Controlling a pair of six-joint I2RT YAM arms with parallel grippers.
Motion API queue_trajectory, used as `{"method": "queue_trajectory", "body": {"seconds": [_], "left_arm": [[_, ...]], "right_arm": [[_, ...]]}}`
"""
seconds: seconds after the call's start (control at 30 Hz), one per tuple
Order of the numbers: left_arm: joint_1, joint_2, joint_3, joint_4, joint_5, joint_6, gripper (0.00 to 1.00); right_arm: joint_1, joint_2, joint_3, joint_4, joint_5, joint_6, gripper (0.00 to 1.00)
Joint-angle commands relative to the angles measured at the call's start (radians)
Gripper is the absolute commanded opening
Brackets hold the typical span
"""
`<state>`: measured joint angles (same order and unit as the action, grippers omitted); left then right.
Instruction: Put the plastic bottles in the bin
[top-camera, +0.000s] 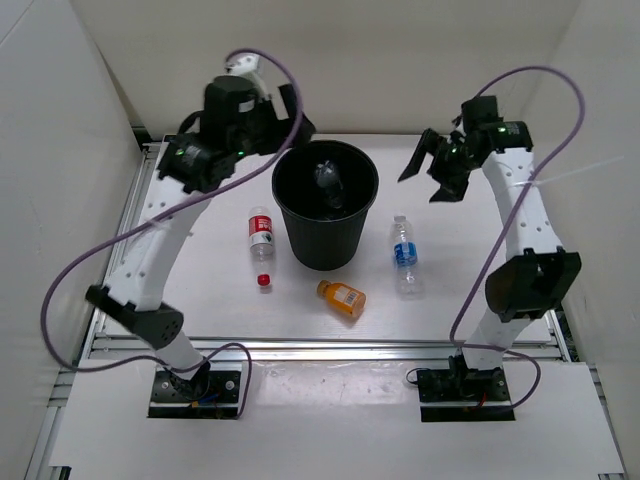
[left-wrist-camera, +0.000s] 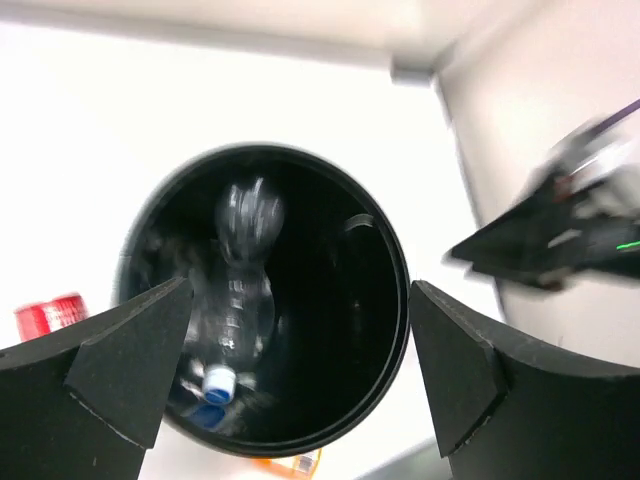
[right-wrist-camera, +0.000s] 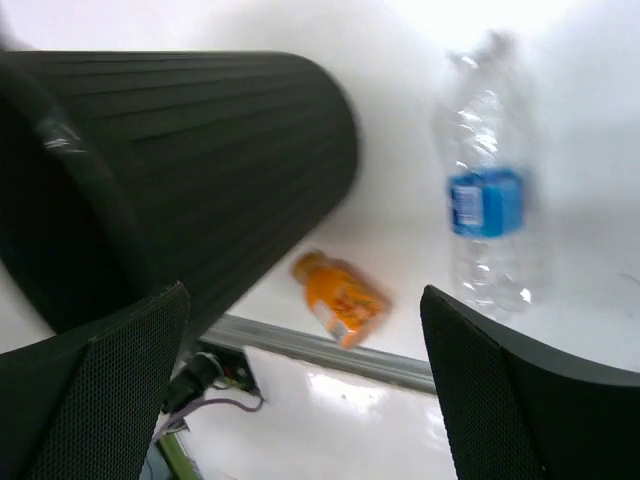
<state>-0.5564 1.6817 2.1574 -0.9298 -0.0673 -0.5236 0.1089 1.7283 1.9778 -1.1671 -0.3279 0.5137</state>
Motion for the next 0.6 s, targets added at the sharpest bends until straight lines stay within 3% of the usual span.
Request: {"method": "queue_trajectory", "body": {"seconds": [0.0, 0.03, 0.1, 0.47, 0.57], "left_arm": [[0.053, -0.181, -0.075, 0.09, -0.085, -0.01, 1.0], [0.091, -0.209, -0.19, 0.124, -0.054, -0.024, 1.0], [0.125, -0.24, -0.25, 0.16, -0.014, -0.024, 1.0], [0.34, -0.332, -0.54, 0.112, 0.05, -0.079, 1.0], [0.375, -0.353, -0.617, 0.112, 0.095, -0.102, 1.0]], "right_arm": [[0.021, 0.056, -0.132, -0.083, 0.116, -0.029, 1.0], [0.034, 0.056, -0.181, -0.06, 0.136, -0.043, 1.0], [0.034, 0.066, -0.285, -0.008, 0.159, -0.043, 1.0], [0.052, 0.243, -0.387, 0.122, 0.214, -0.084, 1.0], [0.052, 0.281, -0.431, 0.142, 0.224, -0.107, 0.94]]}}
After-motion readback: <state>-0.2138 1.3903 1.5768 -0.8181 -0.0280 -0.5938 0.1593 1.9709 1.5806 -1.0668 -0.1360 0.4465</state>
